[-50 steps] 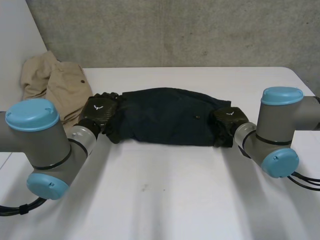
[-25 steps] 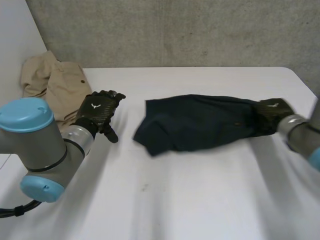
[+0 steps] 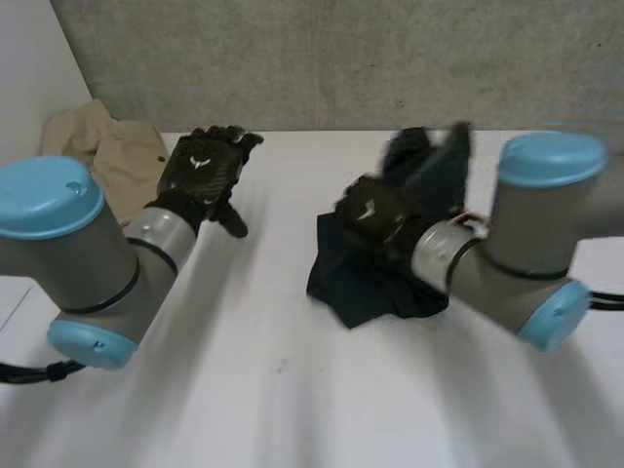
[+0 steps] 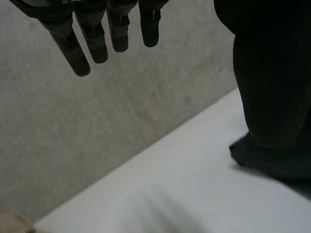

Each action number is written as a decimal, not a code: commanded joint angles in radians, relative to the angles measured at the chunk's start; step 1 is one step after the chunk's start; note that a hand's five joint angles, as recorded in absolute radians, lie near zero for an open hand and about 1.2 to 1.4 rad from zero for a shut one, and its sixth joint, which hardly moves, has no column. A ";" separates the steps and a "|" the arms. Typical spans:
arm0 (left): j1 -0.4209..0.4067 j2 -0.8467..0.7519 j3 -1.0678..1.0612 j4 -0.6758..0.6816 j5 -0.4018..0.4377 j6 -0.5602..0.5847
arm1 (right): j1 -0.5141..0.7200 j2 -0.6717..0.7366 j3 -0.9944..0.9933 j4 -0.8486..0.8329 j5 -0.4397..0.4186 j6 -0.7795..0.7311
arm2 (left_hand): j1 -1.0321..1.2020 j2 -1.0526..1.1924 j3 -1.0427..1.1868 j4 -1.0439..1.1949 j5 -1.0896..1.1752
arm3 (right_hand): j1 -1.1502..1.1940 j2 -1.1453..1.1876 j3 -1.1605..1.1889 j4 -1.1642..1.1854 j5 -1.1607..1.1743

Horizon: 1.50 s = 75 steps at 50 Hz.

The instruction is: Fold the laundry.

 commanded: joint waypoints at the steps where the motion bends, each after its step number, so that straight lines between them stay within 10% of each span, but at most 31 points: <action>1: -0.051 -0.052 0.127 -0.005 -0.003 -0.006 | 0.031 0.048 -0.029 0.062 -0.069 0.050 | -0.022 -0.031 -0.038 -0.030 -0.053 | 0.192 0.002 0.018 -0.010 0.045; 2: -0.055 -0.060 0.140 -0.006 -0.005 -0.007 | 0.022 0.048 -0.029 0.061 -0.075 0.112 | -0.022 -0.031 -0.038 -0.030 -0.053 | -0.301 -0.491 -0.475 -0.502 -0.448; 5: -0.068 -0.087 0.203 -0.008 -0.028 -0.018 | -0.042 0.010 -0.029 0.057 -0.097 0.327 | -0.022 -0.031 -0.038 -0.030 -0.053 | -0.818 -1.008 -0.992 -1.020 -0.965; 17: -0.170 -0.245 0.475 -0.066 -0.019 -0.036 | -0.254 -0.159 -0.007 0.060 -0.052 0.953 | 0.014 0.005 -0.002 0.006 -0.017 | -0.818 -1.008 -0.992 -1.020 -0.965; 24: -0.249 -0.409 0.653 -0.135 0.084 -0.041 | -0.291 -0.165 -0.015 0.091 0.092 0.956 | 0.017 0.008 0.001 0.009 -0.014 | -0.818 -1.008 -0.992 -1.020 -0.965; 38: -0.244 -0.724 1.055 -0.373 -0.002 -0.032 | -0.246 0.102 -0.263 0.179 0.130 0.889 | 0.058 0.049 0.042 0.050 0.027 | -0.818 -1.008 -0.992 -1.020 -0.965; 52: -0.230 -0.692 0.906 -0.465 -0.080 0.089 | -0.145 0.338 -0.443 0.254 0.212 0.740 | 0.070 0.061 0.054 0.062 0.039 | -0.818 -1.008 -0.992 -1.020 -0.965; 75: -0.246 -0.694 0.895 -0.483 -0.111 0.200 | -0.137 0.354 -0.447 0.243 0.279 0.568 | 0.052 0.043 0.036 0.044 0.022 | -0.818 -1.008 -0.992 -1.020 -0.965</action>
